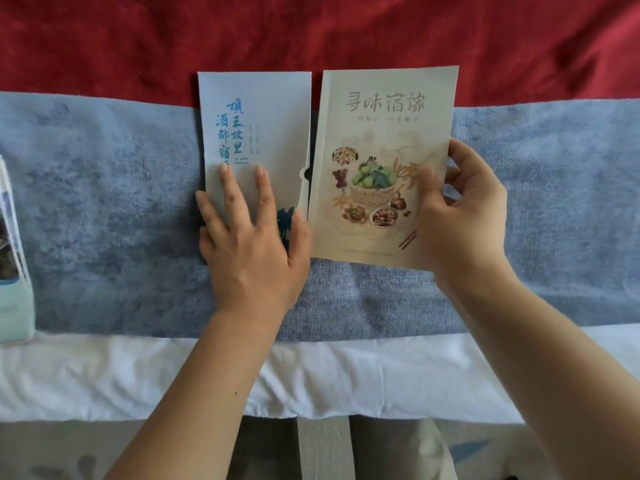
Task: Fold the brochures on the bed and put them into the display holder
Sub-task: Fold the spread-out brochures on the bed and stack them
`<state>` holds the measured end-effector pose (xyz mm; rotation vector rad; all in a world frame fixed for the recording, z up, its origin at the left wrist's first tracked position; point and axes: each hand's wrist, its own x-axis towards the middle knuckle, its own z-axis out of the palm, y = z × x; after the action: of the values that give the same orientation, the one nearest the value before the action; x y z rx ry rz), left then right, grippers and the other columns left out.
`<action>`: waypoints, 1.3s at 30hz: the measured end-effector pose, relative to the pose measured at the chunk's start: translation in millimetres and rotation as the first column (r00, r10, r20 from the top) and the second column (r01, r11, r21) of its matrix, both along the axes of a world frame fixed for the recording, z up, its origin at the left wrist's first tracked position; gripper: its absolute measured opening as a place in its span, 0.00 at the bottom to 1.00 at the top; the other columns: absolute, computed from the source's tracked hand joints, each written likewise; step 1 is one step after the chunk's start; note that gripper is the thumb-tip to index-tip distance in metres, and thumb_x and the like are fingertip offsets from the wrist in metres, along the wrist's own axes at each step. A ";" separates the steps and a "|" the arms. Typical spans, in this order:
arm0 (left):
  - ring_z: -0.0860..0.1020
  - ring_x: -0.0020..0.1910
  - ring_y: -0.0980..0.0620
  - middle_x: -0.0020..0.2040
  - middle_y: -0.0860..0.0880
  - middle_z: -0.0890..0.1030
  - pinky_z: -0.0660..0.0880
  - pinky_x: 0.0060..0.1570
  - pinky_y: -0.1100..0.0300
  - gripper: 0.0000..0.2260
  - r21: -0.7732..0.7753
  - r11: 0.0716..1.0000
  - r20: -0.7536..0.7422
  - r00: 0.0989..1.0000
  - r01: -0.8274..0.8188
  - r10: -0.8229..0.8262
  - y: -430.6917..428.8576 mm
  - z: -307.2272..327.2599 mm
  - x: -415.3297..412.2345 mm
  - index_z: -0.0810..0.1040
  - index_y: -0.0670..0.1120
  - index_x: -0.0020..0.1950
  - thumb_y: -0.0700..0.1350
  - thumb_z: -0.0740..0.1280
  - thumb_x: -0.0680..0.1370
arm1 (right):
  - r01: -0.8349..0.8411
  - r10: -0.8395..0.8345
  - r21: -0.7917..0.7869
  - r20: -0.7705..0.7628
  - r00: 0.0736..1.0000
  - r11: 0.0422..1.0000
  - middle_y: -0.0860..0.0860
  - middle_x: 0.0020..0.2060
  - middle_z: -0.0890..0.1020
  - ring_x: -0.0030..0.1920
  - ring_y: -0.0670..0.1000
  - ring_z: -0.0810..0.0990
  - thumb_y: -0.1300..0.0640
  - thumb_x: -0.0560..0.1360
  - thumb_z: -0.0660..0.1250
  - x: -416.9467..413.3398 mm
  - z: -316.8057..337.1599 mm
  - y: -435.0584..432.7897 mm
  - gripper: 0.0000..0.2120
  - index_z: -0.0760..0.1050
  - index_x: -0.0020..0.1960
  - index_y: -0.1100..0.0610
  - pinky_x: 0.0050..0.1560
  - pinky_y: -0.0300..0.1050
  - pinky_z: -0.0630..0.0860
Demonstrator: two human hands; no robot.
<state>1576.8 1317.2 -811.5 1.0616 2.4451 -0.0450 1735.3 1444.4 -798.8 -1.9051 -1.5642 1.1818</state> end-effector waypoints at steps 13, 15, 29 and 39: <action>0.49 0.81 0.31 0.84 0.43 0.44 0.65 0.68 0.32 0.36 0.017 1.000 -0.020 1.000 0.003 -0.003 -2.1 -4.1 -2.3 0.48 0.54 0.84 0.69 0.42 0.80 | -0.051 0.045 -0.060 -0.093 0.995 0.997 0.43 0.56 0.83 0.46 0.44 0.87 0.54 0.82 0.68 -24.3 -1.3 -22.8 0.18 0.69 0.69 0.45 0.49 0.51 0.84; 0.50 0.81 0.31 0.84 0.42 0.44 0.65 0.67 0.33 0.38 -0.004 1.000 -0.055 0.998 0.013 -0.013 -2.5 -6.0 -4.0 0.47 0.54 0.84 0.73 0.42 0.79 | -0.253 0.257 -0.050 0.093 0.962 0.966 0.43 0.59 0.80 0.51 0.45 0.84 0.54 0.81 0.68 -24.0 -0.2 -25.4 0.26 0.65 0.77 0.48 0.52 0.49 0.82; 0.47 0.81 0.29 0.83 0.35 0.46 0.52 0.77 0.34 0.37 0.196 0.968 -0.169 0.978 0.156 -0.123 -25.1 -42.2 -18.1 0.49 0.55 0.84 0.72 0.50 0.81 | -0.559 0.544 -0.126 0.474 0.692 0.820 0.44 0.84 0.51 0.82 0.56 0.33 0.46 0.79 0.70 -12.9 -16.1 -24.0 0.43 0.46 0.84 0.43 0.76 0.62 0.30; 0.49 0.80 0.28 0.83 0.36 0.49 0.51 0.77 0.37 0.34 0.256 0.955 -0.203 0.975 0.146 -0.095 -21.3 -48.3 -22.1 0.51 0.53 0.84 0.68 0.50 0.83 | -0.671 0.628 -0.114 0.493 0.602 0.733 0.47 0.83 0.56 0.83 0.56 0.38 0.45 0.77 0.74 -9.4 -15.5 -7.4 0.44 0.51 0.84 0.44 0.79 0.64 0.37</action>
<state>1554.7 1296.0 -859.8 1.3825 2.6056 0.1607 1726.0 1437.0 -814.2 -1.6923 -2.7300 0.8409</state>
